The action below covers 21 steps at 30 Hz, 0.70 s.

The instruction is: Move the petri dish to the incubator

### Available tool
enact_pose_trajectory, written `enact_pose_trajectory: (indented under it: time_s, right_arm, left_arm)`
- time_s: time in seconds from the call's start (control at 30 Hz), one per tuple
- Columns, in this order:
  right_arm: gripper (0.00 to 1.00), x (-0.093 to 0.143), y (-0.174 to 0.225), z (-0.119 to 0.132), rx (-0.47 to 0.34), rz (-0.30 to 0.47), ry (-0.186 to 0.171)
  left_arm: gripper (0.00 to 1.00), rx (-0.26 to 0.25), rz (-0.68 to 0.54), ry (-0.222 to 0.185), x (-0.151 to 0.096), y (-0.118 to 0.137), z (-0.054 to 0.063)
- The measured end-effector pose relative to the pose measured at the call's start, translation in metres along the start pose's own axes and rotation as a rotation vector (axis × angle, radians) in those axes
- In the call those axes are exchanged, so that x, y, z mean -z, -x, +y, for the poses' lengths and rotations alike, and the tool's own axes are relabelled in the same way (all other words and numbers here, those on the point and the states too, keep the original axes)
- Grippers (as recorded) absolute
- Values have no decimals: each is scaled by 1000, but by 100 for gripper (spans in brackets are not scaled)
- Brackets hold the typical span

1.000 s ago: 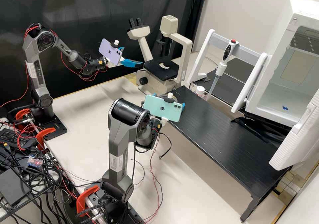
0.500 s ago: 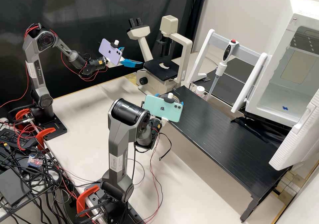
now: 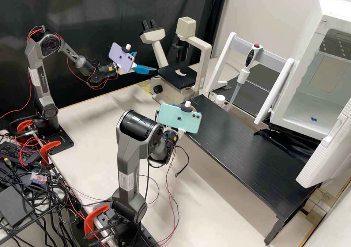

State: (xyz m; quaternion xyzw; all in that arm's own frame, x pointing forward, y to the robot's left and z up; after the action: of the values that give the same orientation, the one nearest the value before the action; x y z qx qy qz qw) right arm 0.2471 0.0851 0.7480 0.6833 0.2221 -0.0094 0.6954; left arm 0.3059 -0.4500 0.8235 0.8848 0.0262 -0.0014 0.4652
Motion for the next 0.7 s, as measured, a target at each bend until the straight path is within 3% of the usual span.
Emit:
enact_pose_trajectory:
  time_s: [0.23,0.3,0.57,0.7]
  right_arm:
    - [0,-22,14,40,-129,-85,30]
    - [0,-32,18,54,-177,-118,22]
    - [0,-70,27,129,-399,-209,41]
    - [0,-85,25,160,-470,-250,53]
  left_arm:
    - [100,0,0,0,0,0,0]
    - [100,0,0,0,0,0,0]
    - [100,0,0,0,0,0,0]
    - [100,0,0,0,0,0,0]
